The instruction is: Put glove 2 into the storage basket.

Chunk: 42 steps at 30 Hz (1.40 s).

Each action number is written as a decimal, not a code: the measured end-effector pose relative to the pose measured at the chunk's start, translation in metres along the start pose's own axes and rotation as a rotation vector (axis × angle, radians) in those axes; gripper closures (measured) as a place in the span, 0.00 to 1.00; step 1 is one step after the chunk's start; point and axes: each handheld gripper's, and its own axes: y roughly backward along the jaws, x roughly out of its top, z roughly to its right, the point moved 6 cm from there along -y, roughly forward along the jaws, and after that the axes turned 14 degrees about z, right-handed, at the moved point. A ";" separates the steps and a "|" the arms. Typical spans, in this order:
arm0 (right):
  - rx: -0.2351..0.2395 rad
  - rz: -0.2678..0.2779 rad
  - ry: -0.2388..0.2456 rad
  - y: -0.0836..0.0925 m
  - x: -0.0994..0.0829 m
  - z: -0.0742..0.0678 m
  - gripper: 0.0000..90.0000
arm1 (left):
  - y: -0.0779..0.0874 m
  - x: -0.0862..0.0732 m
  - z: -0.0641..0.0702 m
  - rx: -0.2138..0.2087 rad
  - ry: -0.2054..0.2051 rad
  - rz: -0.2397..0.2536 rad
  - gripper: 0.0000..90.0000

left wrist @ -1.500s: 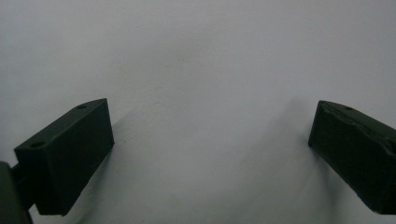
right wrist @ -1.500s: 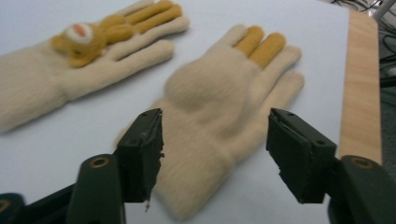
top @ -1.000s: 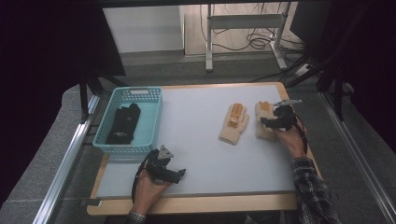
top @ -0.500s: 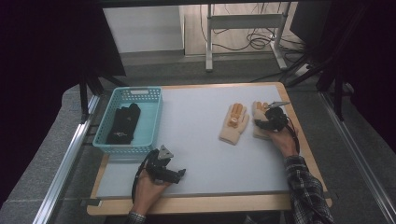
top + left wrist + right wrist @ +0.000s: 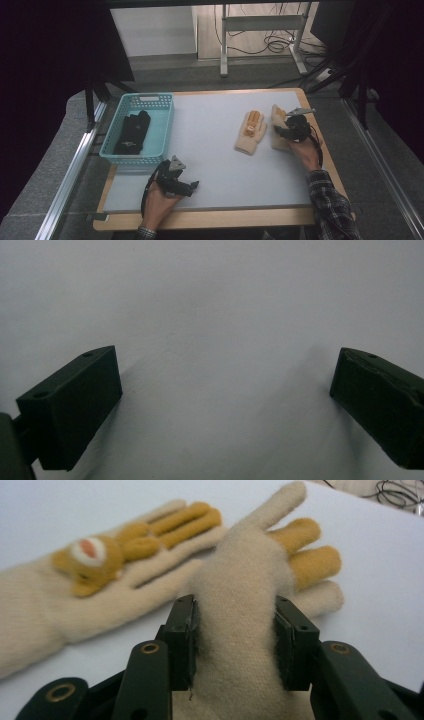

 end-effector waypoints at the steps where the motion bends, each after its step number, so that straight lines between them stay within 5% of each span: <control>1: 0.003 0.007 0.006 0.004 0.003 -0.003 0.64 | 0.000 0.000 0.000 0.000 -0.001 0.000 0.01; 11: 0.054 0.099 0.014 0.042 0.025 -0.029 0.65 | 0.000 0.000 0.000 0.000 -0.002 -0.001 0.01; 26: 0.234 0.153 0.051 0.083 0.035 -0.115 0.72 | 0.000 0.000 0.000 0.001 -0.003 0.000 0.01; 34: 0.352 0.132 0.058 0.085 0.033 -0.166 0.73 | 0.000 0.000 0.000 0.001 -0.001 0.000 0.01; 42: 0.409 0.078 0.079 0.060 0.012 -0.206 0.73 | 0.000 0.000 0.000 0.002 -0.003 0.001 0.01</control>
